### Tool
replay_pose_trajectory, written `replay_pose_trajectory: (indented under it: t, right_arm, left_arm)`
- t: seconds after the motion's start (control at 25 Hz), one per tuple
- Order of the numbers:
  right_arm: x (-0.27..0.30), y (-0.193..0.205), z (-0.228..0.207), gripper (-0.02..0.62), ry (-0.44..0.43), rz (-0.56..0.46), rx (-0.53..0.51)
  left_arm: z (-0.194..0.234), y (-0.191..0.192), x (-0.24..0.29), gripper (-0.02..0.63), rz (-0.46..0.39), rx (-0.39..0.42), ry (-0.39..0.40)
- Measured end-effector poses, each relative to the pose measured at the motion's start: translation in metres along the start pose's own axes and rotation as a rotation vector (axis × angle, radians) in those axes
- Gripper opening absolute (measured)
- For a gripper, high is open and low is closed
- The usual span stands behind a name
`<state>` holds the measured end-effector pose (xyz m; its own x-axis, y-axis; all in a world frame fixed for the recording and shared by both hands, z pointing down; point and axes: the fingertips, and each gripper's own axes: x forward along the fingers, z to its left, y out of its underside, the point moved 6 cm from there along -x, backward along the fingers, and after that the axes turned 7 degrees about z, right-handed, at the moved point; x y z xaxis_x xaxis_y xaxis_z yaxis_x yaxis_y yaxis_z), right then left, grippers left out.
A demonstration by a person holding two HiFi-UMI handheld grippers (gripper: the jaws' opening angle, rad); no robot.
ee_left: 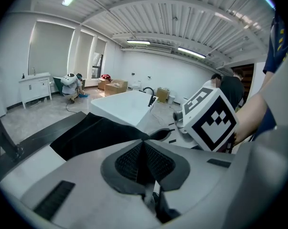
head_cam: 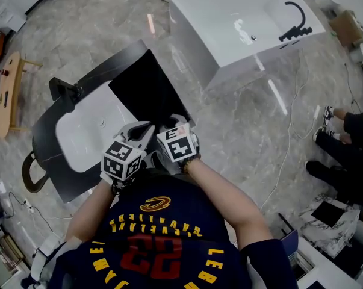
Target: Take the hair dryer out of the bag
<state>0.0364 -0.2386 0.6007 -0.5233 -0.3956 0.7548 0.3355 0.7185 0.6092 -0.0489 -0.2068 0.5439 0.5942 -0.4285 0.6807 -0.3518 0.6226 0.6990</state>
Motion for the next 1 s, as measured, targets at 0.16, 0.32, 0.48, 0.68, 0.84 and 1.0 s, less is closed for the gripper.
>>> replay_pose_trajectory:
  t: [0.16,0.32,0.48,0.68,0.84,1.0]
  right_arm:
    - [0.010,-0.002,-0.004,0.110,0.015,0.043,-0.030]
    - [0.025,0.005,-0.011,0.179,0.037,0.105,-0.069]
    - [0.045,0.016,-0.016,0.226,0.051,0.216,-0.081]
    - [0.065,0.014,-0.022,0.275,0.031,0.264,-0.072]
    - [0.081,0.004,-0.024,0.274,0.046,0.273,-0.095]
    - [0.094,0.010,-0.023,0.273,0.048,0.328,-0.126]
  left_arm:
    - [0.003,0.004,-0.002,0.012,-0.021,-0.052,0.004]
    - [0.007,0.006,-0.007,0.012,-0.071,-0.118,0.010]
    - [0.011,0.006,-0.012,0.013,-0.120,-0.146,0.000]
    - [0.010,0.012,-0.010,0.014,-0.111,-0.166,-0.004]
    - [0.012,0.019,-0.010,0.014,-0.104,-0.196,-0.007]
    - [0.015,0.026,-0.009,0.014,-0.093,-0.227,-0.012]
